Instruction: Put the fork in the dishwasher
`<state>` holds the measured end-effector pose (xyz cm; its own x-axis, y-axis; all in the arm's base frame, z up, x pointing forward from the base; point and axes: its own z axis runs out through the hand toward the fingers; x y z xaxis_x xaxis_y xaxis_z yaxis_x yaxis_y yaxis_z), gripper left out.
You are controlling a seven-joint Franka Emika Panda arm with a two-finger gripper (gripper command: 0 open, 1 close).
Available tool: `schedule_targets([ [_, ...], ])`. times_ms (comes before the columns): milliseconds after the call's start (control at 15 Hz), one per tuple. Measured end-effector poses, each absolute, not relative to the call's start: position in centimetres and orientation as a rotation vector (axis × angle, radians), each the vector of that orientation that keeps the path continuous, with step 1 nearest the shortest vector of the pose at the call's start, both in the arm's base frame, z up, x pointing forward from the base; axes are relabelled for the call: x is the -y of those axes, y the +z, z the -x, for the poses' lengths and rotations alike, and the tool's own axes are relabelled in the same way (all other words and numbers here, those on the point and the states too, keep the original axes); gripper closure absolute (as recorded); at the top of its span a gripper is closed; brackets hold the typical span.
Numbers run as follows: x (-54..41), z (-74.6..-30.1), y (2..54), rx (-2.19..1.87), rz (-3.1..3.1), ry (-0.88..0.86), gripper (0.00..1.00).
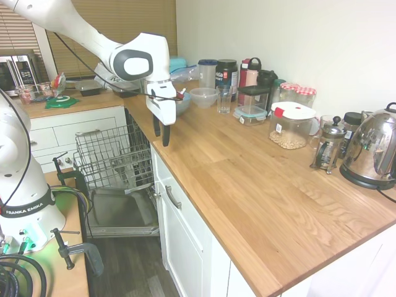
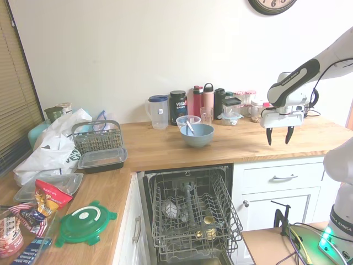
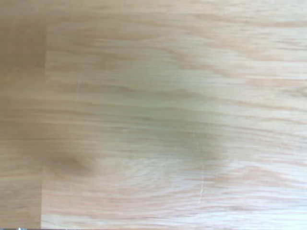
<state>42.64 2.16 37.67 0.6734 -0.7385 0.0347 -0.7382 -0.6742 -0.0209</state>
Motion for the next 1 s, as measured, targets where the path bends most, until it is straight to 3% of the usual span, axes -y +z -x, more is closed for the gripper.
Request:
schedule_targets([
  [333, -3.7, -42.5, 39.7, -1.236, 2.849, -0.129, 0.00],
  [733, -16.0, -39.7, 51.4, -1.098, 2.832, -0.426, 0.00],
  [1000, -24.2, -42.8, 53.5, -1.036, 2.879, -0.439, 0.00],
])
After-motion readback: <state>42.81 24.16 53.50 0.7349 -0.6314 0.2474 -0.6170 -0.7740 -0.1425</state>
